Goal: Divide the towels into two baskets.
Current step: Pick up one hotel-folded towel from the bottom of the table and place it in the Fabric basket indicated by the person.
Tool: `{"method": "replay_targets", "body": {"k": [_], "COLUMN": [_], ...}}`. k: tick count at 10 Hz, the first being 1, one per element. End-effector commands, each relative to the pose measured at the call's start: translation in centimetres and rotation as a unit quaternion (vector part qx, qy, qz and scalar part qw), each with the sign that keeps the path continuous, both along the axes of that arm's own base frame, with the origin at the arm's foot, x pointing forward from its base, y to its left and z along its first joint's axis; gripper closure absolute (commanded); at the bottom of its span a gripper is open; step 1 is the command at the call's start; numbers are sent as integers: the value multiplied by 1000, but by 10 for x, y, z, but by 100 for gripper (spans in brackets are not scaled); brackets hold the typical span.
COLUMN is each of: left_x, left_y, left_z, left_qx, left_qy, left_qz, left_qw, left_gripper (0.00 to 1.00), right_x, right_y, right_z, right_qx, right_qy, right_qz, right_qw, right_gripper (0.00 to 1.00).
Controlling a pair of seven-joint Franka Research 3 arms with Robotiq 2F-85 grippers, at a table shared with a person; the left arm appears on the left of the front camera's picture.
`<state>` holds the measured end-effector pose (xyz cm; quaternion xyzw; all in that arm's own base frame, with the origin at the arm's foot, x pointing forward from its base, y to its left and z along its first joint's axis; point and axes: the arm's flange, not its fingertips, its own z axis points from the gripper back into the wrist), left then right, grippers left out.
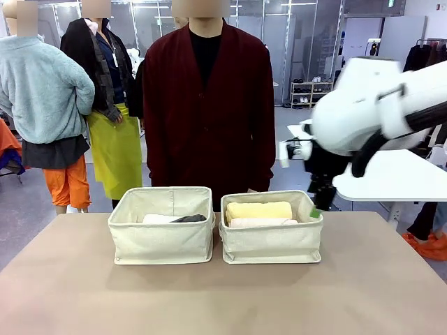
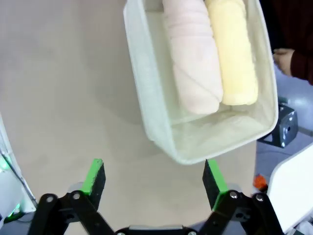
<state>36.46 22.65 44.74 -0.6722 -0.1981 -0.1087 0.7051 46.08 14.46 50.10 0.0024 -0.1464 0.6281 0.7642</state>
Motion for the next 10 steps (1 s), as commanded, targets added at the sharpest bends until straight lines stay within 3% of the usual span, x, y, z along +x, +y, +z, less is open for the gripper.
{"method": "replay_targets", "body": {"k": [1,2,4,6,7,9,10], "left_x": [-5,-5,-5,-5,-5,-5,-5], "left_y": [0,0,0,0,0,0,0], "left_z": [3,3,3,3,3,3,3], "left_qx": [1,1,1,1,1,1,1], "left_qy": [-1,-1,-1,-1,-1,-1,-1], "left_qz": [-3,-3,-3,-3,-3,-3,-3], "left_qw": [1000,1000,1000,1000,1000,1000,1000], "left_gripper": [24,24,24,24,24,24,24], "right_x": [-31,-44,-63,-75,-81,-95,-103], "right_y": [-47,-76,-140,-207,-251,-318,-338], "right_z": [-8,-10,1,13,6,-22,-41], "right_qx": [93,120,251,395,431,508,516], "right_qy": [35,58,141,180,232,272,296], "right_qz": [-19,-47,-140,-208,-242,-301,-314], "right_qw": [995,990,947,877,838,760,740], "right_gripper": [0,0,0,0,0,0,0]}}
